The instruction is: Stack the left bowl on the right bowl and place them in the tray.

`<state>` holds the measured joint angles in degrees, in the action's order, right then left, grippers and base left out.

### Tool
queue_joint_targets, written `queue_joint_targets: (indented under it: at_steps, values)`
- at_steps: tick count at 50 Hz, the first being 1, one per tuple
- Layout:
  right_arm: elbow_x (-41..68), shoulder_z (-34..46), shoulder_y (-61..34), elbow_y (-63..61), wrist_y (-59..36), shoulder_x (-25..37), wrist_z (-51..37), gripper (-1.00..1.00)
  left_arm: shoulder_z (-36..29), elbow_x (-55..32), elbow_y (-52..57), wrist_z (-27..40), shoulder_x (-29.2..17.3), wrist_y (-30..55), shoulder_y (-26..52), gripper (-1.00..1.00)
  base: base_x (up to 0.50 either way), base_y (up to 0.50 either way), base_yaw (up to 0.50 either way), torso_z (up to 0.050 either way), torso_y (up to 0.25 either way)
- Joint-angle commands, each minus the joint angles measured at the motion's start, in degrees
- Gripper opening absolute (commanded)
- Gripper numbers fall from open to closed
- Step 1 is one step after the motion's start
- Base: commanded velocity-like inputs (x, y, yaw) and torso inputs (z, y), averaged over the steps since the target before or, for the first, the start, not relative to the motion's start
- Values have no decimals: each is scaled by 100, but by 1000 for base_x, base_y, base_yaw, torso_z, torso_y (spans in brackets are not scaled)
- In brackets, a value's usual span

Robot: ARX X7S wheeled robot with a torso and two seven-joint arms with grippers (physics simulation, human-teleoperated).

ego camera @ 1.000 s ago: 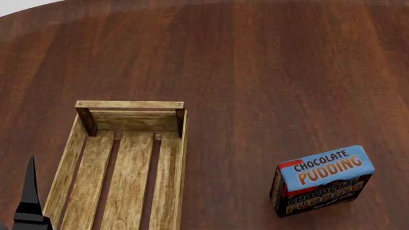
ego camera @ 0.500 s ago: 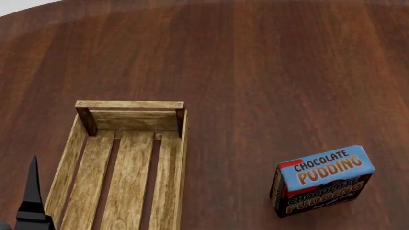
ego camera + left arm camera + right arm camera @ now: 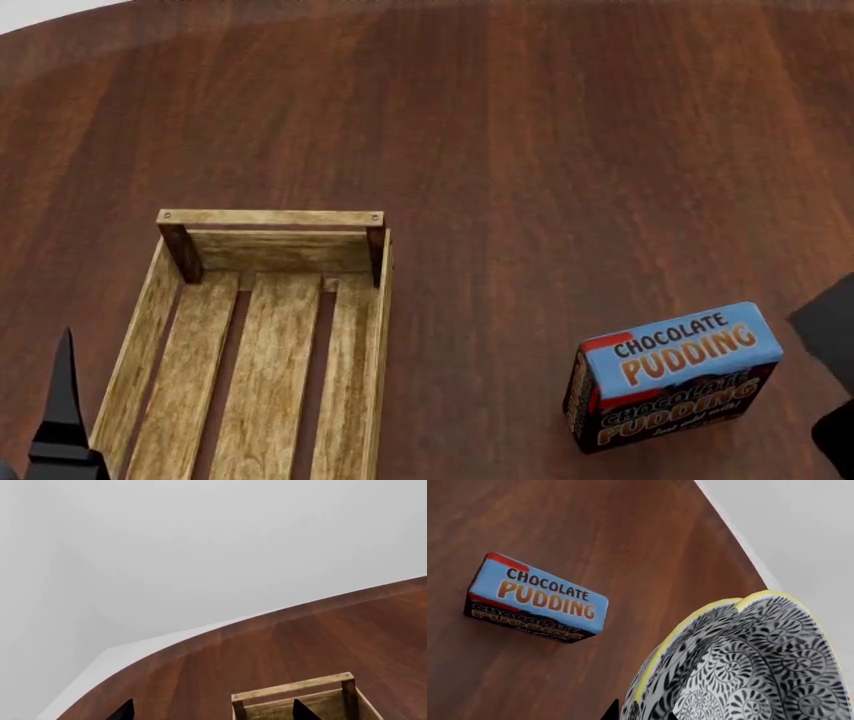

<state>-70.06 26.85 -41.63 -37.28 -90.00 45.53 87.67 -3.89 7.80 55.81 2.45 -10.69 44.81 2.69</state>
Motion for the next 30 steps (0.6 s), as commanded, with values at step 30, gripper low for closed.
queue_joint_targets:
  at_steps: [30]
  values:
    - [714,2673,-3326,1130,1,-1027,232,-100,213,-261,-106,129,-79,-307,-221,100,0,0,0,0,1]
